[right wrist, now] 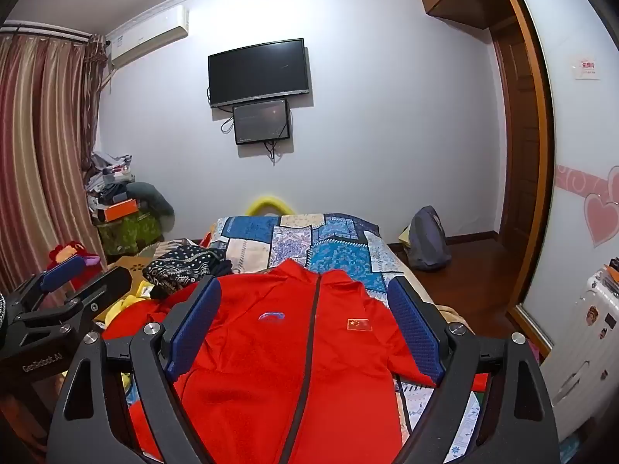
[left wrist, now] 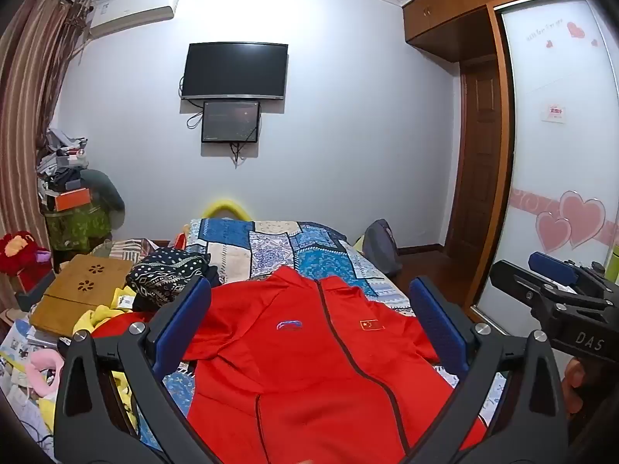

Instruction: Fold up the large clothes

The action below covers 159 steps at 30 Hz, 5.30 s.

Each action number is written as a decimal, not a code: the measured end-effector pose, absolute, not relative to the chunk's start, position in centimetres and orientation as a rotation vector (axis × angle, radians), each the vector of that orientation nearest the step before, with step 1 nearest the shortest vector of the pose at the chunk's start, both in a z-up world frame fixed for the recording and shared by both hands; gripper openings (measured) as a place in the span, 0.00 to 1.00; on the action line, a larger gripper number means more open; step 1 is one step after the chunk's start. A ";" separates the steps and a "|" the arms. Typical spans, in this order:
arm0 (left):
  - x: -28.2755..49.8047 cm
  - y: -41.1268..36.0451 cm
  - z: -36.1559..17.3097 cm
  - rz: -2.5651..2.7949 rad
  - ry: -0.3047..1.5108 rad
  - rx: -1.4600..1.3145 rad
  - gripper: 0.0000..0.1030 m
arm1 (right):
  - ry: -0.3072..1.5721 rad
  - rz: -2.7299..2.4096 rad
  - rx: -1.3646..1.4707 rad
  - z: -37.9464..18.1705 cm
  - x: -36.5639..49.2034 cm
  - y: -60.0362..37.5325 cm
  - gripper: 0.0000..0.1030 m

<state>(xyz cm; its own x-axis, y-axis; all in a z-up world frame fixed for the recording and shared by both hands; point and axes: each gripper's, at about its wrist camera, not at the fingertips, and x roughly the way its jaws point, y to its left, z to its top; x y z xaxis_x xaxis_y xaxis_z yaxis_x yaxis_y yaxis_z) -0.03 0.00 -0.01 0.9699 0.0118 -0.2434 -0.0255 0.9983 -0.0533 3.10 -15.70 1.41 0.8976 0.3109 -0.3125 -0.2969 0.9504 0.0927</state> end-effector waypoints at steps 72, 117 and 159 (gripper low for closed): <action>0.3 0.6 -0.1 0.011 0.276 -0.093 1.00 | 0.359 0.312 0.042 0.2 3.1 -15.3 0.83; 17.0 28.4 -13.3 0.309 0.713 -0.356 1.00 | 0.713 0.287 -0.052 -7.9 23.4 -10.0 0.83; 16.6 37.2 -15.6 0.605 0.642 -0.377 0.03 | 0.917 0.302 -0.201 -13.7 27.9 -8.0 0.83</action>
